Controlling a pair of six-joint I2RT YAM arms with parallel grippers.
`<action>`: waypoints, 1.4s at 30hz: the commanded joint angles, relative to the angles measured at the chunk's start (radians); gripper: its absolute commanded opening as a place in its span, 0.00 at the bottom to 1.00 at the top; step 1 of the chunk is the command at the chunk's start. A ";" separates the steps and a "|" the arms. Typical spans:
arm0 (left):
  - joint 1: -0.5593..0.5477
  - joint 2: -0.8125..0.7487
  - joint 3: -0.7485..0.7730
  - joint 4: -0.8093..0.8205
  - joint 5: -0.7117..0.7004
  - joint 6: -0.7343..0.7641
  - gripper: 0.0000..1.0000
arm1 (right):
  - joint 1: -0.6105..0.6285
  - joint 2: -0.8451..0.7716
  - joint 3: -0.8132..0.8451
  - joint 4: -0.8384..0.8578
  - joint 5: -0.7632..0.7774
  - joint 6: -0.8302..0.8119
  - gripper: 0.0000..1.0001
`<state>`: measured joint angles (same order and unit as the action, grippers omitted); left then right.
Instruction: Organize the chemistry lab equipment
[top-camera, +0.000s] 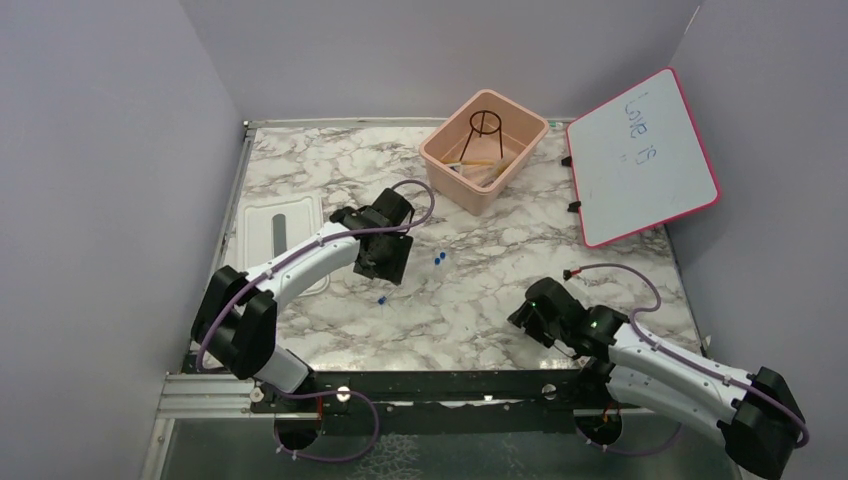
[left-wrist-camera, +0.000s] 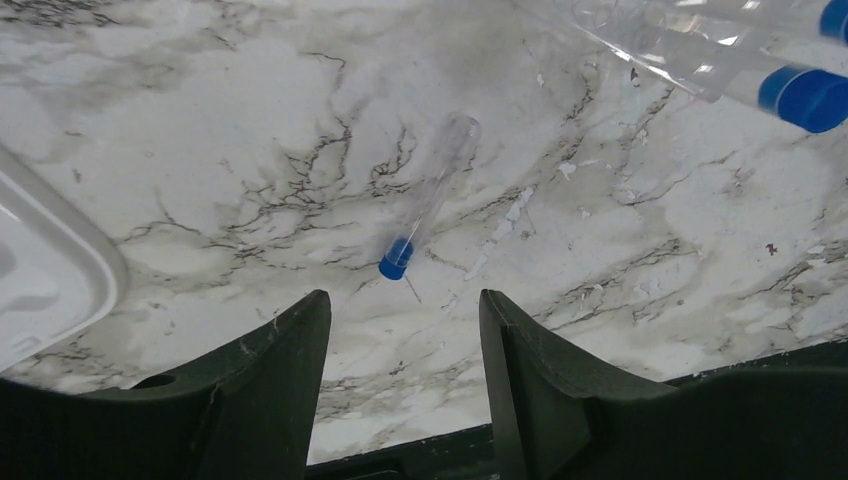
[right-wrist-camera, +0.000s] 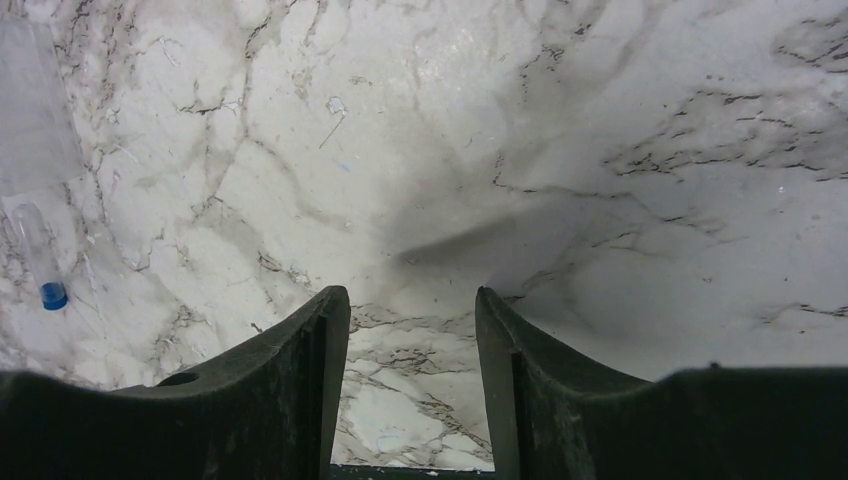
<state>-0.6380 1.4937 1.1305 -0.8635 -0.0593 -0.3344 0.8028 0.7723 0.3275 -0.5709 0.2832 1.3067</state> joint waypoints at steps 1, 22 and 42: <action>0.032 -0.002 -0.074 0.199 0.100 -0.014 0.57 | -0.005 0.037 0.041 0.020 0.009 -0.022 0.54; 0.054 0.199 -0.124 0.308 0.154 0.035 0.25 | -0.005 0.024 0.021 0.078 0.012 -0.033 0.54; -0.012 0.254 -0.132 0.295 0.086 0.020 0.26 | -0.005 0.045 0.037 0.098 0.012 -0.044 0.54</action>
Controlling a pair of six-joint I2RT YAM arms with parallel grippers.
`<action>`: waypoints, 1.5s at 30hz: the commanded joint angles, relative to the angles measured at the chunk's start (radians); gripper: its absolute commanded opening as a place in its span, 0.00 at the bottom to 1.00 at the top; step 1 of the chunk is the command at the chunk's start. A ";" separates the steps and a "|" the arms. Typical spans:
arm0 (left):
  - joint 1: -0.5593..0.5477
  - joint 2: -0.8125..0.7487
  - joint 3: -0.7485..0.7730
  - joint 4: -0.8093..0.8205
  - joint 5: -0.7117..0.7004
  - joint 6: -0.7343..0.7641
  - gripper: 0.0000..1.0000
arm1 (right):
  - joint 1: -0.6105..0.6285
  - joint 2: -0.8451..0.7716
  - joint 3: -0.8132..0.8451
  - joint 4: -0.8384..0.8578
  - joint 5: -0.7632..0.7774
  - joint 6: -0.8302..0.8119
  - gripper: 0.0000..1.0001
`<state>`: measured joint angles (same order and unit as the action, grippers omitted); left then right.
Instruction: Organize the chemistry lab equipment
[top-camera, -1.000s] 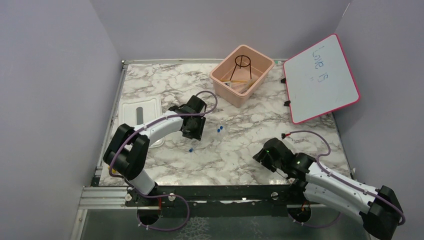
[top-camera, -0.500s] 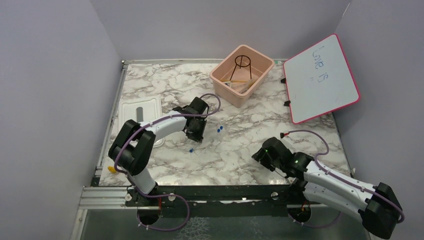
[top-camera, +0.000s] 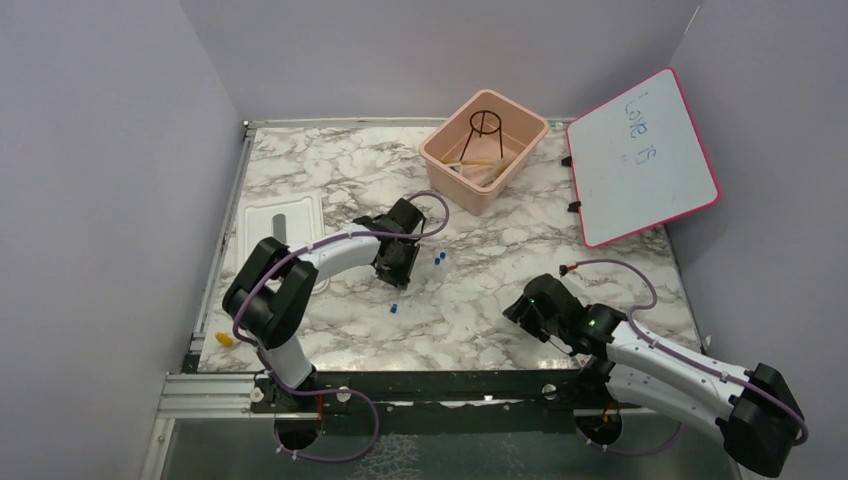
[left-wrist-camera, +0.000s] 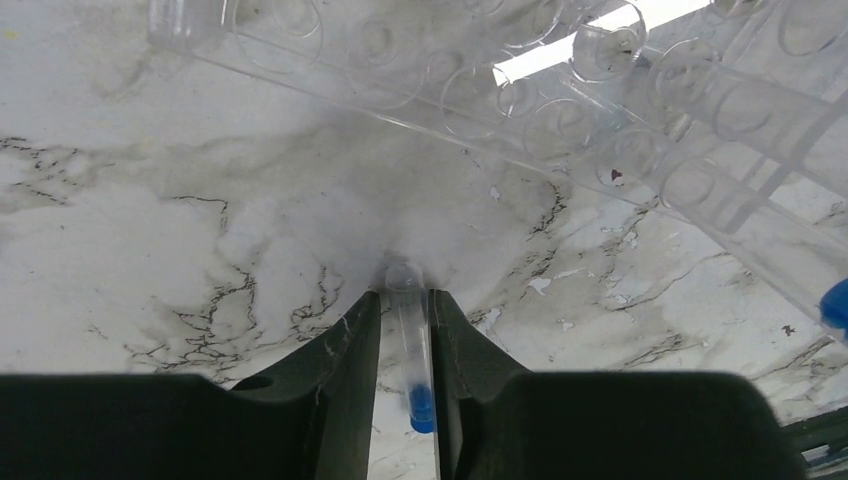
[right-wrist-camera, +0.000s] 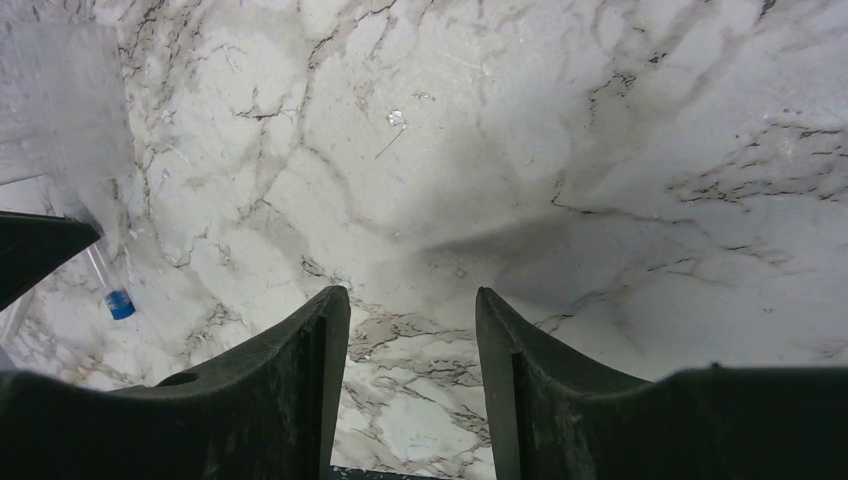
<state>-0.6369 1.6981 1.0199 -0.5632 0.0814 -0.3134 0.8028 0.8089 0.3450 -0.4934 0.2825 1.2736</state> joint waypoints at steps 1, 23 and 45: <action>-0.015 0.051 -0.021 -0.004 -0.067 -0.004 0.24 | -0.006 0.011 0.022 0.022 0.013 -0.013 0.54; -0.012 -0.545 -0.031 0.172 0.032 -0.451 0.15 | -0.005 0.147 -0.004 1.073 -0.582 -0.279 0.65; -0.001 -0.833 -0.261 0.558 -0.149 -1.022 0.14 | 0.001 0.444 0.201 1.356 -0.485 0.159 0.59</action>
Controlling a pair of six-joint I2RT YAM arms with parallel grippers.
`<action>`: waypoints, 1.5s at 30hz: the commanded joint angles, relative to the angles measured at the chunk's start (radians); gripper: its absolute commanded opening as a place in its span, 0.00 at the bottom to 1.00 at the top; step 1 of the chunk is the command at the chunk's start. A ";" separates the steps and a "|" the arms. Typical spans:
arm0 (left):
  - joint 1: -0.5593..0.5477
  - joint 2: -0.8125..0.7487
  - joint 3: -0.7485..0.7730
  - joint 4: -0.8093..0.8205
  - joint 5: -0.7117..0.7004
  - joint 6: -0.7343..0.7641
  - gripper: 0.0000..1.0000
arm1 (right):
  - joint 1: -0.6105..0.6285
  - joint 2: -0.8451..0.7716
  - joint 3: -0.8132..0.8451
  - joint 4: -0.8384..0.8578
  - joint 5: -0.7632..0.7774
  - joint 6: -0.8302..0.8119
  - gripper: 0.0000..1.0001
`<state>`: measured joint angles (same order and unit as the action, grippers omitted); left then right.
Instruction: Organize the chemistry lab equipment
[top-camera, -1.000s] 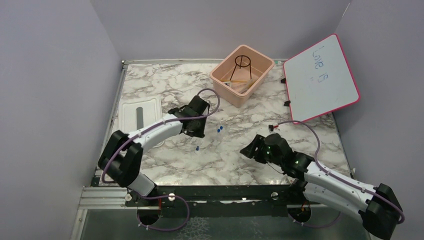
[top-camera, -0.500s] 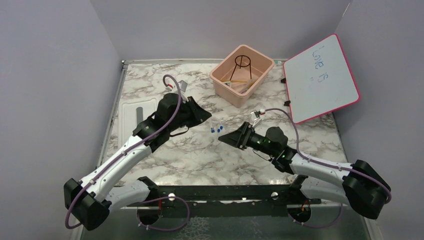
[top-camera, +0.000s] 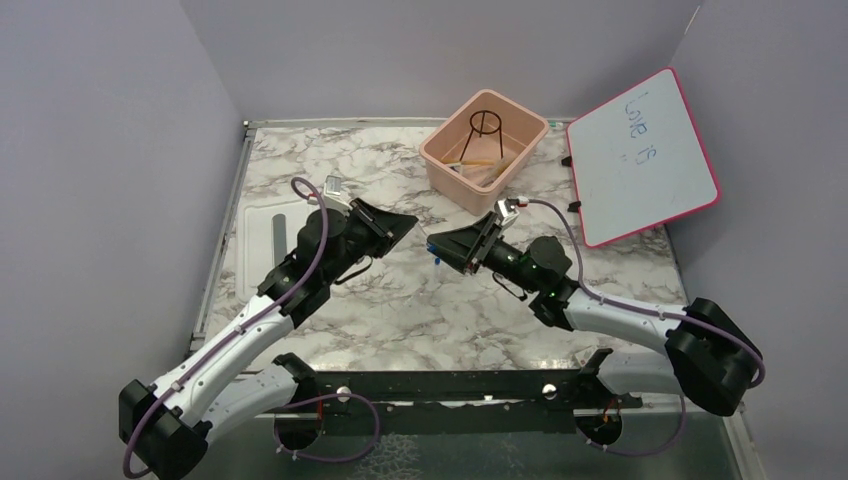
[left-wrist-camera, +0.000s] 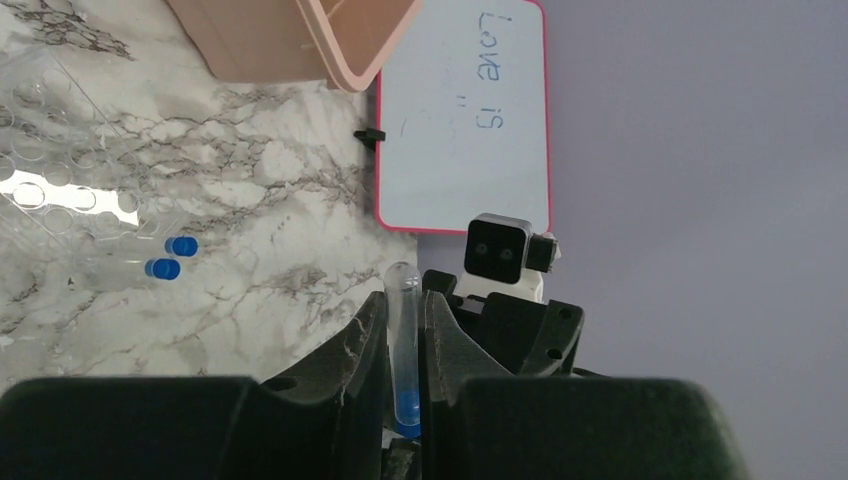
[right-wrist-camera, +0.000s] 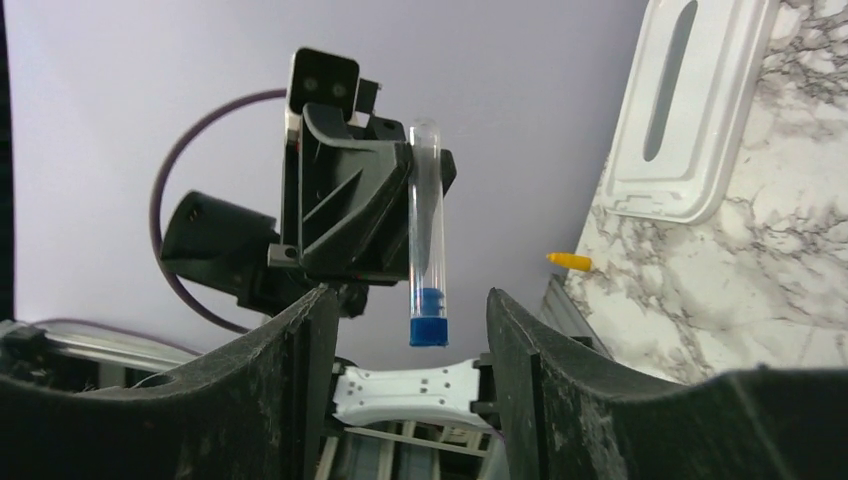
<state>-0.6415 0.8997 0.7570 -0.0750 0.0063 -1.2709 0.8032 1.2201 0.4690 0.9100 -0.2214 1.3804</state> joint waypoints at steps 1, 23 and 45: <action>0.003 -0.036 0.001 0.068 -0.080 -0.066 0.14 | 0.001 0.044 0.080 -0.045 0.012 0.060 0.55; 0.178 0.048 0.107 0.000 0.681 0.232 0.80 | -0.133 -0.035 0.047 -0.125 -0.429 -0.224 0.10; 0.186 0.085 0.137 -0.074 0.939 0.377 0.19 | -0.152 -0.132 0.296 -0.701 -0.607 -0.692 0.10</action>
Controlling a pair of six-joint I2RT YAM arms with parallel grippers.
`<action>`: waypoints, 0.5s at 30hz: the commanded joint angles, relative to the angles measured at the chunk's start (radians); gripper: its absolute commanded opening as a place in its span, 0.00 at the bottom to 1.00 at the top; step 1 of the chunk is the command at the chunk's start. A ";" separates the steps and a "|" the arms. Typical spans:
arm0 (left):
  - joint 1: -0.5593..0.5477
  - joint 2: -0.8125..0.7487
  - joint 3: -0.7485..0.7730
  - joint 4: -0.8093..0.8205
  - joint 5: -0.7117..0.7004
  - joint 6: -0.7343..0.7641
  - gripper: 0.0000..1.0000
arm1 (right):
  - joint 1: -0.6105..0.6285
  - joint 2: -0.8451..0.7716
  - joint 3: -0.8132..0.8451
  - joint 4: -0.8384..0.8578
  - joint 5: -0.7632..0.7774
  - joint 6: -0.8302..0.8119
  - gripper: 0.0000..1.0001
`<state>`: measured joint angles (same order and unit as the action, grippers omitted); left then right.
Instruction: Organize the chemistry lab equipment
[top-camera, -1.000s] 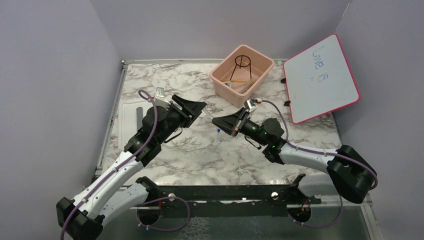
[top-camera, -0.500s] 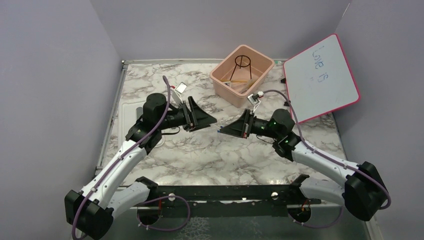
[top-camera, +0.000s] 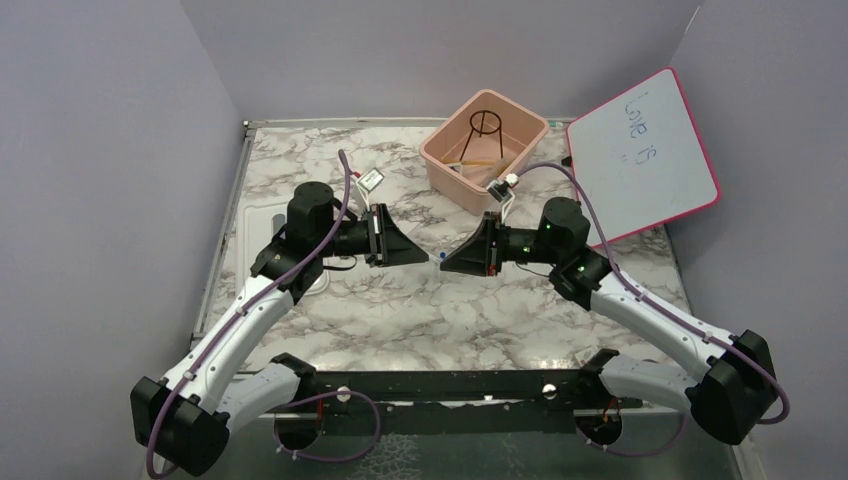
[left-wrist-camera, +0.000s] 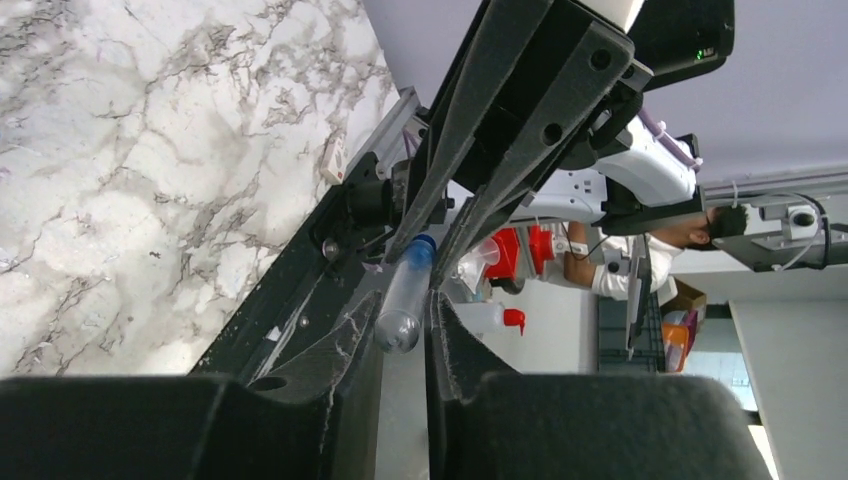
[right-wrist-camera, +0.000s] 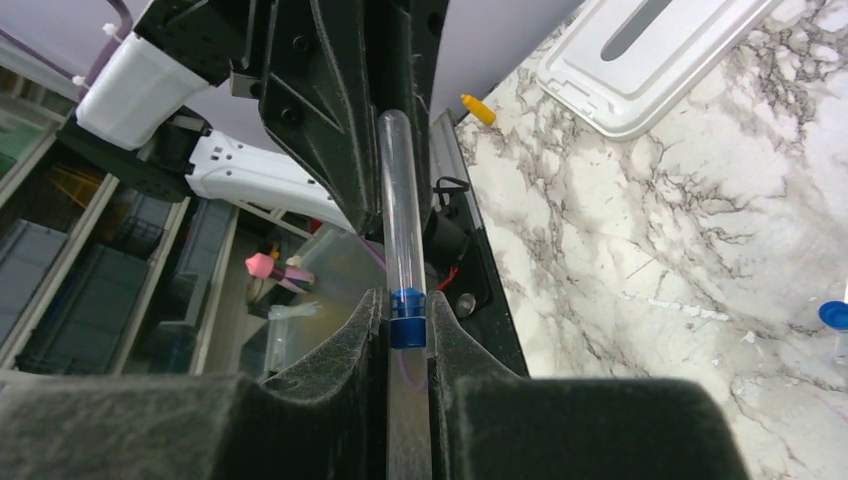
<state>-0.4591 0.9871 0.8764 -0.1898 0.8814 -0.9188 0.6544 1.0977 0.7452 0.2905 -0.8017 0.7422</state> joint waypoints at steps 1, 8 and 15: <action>0.004 -0.003 0.016 0.041 0.065 0.029 0.17 | -0.003 -0.008 0.013 -0.058 -0.039 -0.043 0.10; 0.004 0.001 0.026 0.033 0.058 0.043 0.39 | -0.002 -0.002 0.010 -0.019 -0.102 -0.047 0.10; 0.004 0.007 0.008 0.041 0.048 0.037 0.28 | -0.003 0.000 0.023 -0.065 -0.111 -0.083 0.10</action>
<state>-0.4572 0.9924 0.8764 -0.1810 0.9161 -0.8925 0.6540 1.0981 0.7490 0.2764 -0.8852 0.6998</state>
